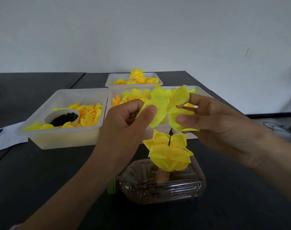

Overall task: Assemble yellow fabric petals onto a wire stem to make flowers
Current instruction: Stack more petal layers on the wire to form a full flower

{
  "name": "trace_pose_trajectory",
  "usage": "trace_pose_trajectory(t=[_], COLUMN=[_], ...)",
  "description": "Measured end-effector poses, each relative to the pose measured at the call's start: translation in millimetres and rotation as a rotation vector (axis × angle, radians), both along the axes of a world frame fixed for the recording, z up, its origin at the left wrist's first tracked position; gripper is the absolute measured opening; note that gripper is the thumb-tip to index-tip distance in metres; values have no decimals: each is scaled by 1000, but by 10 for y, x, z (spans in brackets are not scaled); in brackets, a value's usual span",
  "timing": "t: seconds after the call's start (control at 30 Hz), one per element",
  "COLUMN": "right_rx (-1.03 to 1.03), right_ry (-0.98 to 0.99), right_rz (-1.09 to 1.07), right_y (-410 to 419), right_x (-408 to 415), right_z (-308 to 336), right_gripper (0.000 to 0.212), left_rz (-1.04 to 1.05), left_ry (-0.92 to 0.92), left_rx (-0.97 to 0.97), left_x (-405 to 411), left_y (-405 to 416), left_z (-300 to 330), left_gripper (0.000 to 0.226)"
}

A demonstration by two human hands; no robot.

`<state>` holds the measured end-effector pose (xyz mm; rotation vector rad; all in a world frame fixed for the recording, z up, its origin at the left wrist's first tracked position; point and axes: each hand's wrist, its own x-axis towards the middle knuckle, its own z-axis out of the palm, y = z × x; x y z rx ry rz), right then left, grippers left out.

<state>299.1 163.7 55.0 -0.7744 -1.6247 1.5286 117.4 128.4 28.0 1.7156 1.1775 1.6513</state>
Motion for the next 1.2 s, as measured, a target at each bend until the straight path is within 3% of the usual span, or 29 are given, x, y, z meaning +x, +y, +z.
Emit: trace_pose_trajectory(t=[0.17, 0.33, 0.5, 0.63, 0.9, 1.0, 1.2], right_rx=[116, 36, 91, 113, 82, 71, 9], right_ry=[-189, -215, -245, -308, -399, -413, -323], right_rz=[-12, -242, -219, -232, -247, -238, -227], right_y=[55, 207, 155, 173, 233, 221, 244], right_x=[12, 66, 135, 113, 137, 150, 172], right_z=[-4, -62, -178, -217, -306, -318, -356], right_gripper=[23, 49, 38, 49, 46, 51, 48], left_rz=[-71, -82, -131, -188, -176, -140, -105], left_ry=[-47, -69, -70, -26, 64, 133, 206], left_rx=[-38, -185, -445, -602, -497, -419, -343], left_x=[47, -6, -84, -108, -160, -188, -200], left_y=[2, 88, 160, 157, 186, 235, 283], left_z=[53, -6, -85, -95, -223, -278, -325], left_gripper=[47, 50, 40, 48, 41, 57, 58])
